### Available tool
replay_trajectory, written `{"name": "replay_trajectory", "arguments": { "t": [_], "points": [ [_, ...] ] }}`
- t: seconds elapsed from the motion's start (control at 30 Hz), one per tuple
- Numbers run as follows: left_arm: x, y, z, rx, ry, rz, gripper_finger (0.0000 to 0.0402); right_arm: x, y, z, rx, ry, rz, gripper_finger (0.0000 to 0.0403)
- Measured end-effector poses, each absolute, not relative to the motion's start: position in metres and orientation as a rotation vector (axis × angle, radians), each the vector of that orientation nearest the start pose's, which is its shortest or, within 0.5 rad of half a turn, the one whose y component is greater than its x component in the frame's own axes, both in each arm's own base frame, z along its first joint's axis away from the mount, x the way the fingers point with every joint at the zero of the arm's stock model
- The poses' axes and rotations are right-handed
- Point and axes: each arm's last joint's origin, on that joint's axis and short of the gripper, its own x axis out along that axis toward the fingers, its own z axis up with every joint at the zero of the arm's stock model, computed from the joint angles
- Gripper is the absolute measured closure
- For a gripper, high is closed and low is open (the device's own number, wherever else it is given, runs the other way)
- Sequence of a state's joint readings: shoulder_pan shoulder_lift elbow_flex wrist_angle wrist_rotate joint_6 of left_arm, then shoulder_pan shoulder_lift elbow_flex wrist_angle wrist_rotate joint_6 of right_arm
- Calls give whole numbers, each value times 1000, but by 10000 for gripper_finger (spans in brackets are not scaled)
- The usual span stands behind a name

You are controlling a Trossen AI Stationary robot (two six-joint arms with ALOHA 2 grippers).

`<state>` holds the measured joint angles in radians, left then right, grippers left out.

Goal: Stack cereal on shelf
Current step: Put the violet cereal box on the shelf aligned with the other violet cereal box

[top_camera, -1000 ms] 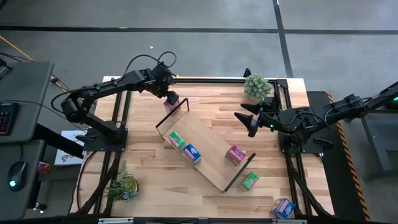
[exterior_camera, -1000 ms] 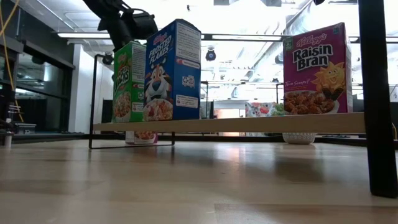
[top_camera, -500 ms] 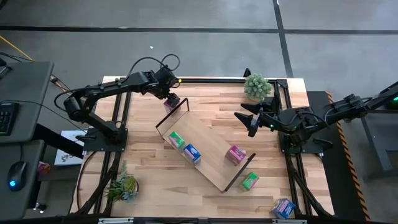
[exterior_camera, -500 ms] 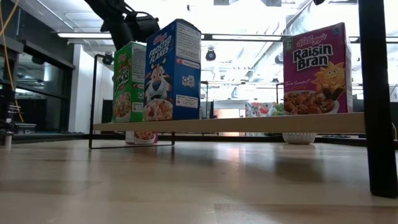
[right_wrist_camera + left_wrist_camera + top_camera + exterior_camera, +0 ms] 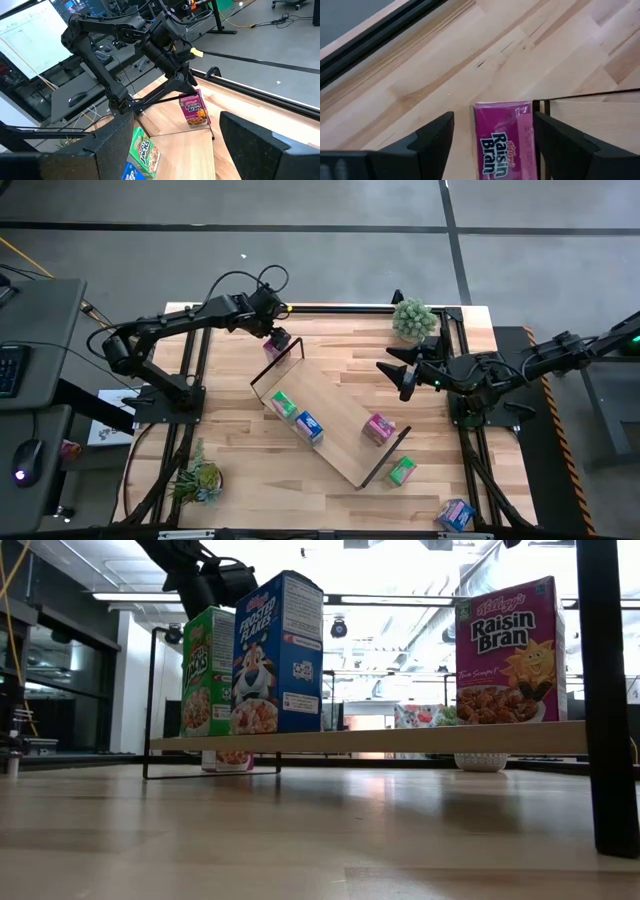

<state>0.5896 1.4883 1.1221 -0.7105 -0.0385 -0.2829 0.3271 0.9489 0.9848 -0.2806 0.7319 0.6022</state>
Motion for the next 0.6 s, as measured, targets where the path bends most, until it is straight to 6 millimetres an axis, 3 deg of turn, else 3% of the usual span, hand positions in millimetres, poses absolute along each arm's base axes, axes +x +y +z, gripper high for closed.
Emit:
{"name": "replay_trajectory", "arguments": {
  "t": [0.23,0.6],
  "points": [
    [244,164,250,-539,976,680,88,191,45,365,467,85,-450,114],
    [241,160,247,-577,1022,689,85,191,45,365,467,85,-450,114]
  ]
}}
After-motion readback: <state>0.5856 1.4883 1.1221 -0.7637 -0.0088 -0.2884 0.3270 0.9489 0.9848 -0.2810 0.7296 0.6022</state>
